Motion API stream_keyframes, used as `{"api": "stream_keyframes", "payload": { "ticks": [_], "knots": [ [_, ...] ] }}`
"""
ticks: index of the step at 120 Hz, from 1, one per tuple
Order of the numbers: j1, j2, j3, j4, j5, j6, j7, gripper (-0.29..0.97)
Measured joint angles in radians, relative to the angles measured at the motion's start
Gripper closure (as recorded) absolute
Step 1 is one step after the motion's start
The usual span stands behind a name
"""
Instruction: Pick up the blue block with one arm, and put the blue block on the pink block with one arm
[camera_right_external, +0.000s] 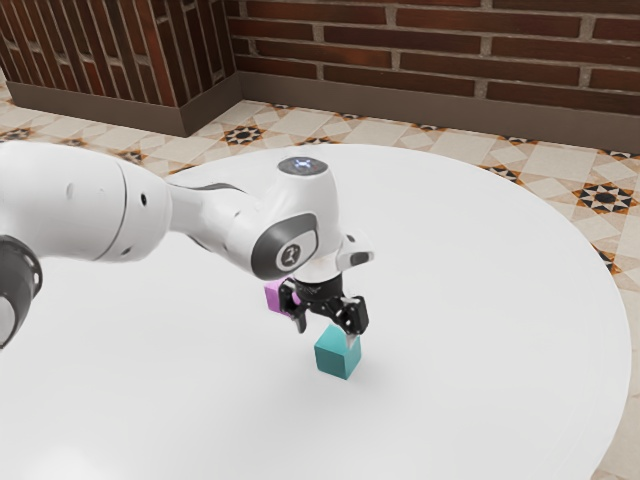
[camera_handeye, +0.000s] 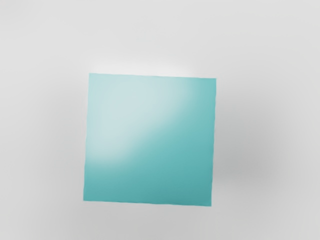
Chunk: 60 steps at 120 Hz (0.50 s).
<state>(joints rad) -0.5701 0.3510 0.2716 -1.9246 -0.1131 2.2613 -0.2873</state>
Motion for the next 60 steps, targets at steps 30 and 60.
{"api": "stream_keyframes", "payload": {
  "ticks": [30,60],
  "knots": [
    [0.009,0.118,0.0,0.063,-0.009,0.02,-0.015,0.0],
    [0.039,0.207,-0.018,0.124,-0.008,0.026,-0.024,0.02]
  ]
}}
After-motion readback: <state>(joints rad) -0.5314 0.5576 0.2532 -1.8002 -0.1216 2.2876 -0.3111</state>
